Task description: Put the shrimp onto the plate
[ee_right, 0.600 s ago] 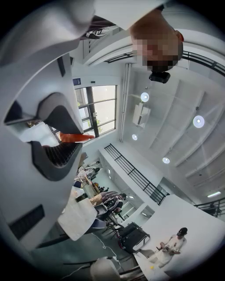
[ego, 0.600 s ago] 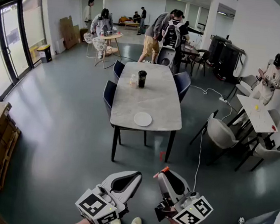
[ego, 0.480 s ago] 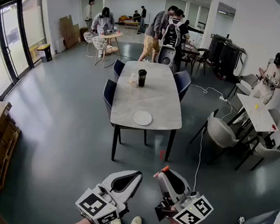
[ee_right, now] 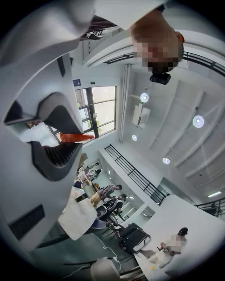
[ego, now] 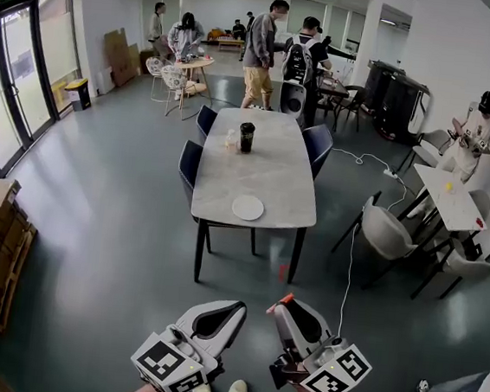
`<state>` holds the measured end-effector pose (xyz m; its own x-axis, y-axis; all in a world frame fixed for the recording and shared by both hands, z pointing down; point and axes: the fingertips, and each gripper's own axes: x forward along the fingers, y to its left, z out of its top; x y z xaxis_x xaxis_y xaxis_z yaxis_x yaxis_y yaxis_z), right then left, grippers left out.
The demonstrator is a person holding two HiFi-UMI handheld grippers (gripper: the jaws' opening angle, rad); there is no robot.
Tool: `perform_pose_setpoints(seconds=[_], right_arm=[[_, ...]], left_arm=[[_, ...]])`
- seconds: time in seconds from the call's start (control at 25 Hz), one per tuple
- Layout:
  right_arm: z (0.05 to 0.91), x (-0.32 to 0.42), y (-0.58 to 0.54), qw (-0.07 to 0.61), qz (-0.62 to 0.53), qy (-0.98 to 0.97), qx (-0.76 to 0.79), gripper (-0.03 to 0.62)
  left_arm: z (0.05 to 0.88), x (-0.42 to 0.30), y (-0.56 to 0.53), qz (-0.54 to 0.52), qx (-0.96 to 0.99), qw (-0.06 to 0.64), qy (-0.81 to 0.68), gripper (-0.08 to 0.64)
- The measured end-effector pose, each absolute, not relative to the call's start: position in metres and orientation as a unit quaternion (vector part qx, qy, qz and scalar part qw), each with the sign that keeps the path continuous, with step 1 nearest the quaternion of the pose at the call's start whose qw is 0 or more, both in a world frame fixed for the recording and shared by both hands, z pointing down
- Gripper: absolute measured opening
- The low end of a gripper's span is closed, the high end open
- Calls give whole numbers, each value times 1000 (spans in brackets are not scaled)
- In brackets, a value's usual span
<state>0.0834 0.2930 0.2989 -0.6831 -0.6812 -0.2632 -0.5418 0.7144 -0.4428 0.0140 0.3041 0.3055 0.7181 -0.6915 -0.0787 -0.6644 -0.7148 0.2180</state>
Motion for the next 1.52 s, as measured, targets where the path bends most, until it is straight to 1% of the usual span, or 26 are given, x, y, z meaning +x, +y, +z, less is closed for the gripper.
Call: perform_pose_setpoints(seconds=[0.4, 0.8, 1.04, 1.52], right_arm=[[307, 111, 291, 232, -184, 897, -329, 64], [312, 115, 270, 228, -190, 898, -326, 64], [320, 105, 225, 212, -192, 897, -337, 64], [313, 67, 97, 209, -182, 888, -367, 64]], left_arm=[[306, 24, 299, -85, 912, 75, -395, 8], [311, 28, 280, -84, 908, 74, -404, 8], [320, 20, 232, -92, 909, 83, -398, 8], [311, -18, 97, -101, 921, 64, -371, 8]])
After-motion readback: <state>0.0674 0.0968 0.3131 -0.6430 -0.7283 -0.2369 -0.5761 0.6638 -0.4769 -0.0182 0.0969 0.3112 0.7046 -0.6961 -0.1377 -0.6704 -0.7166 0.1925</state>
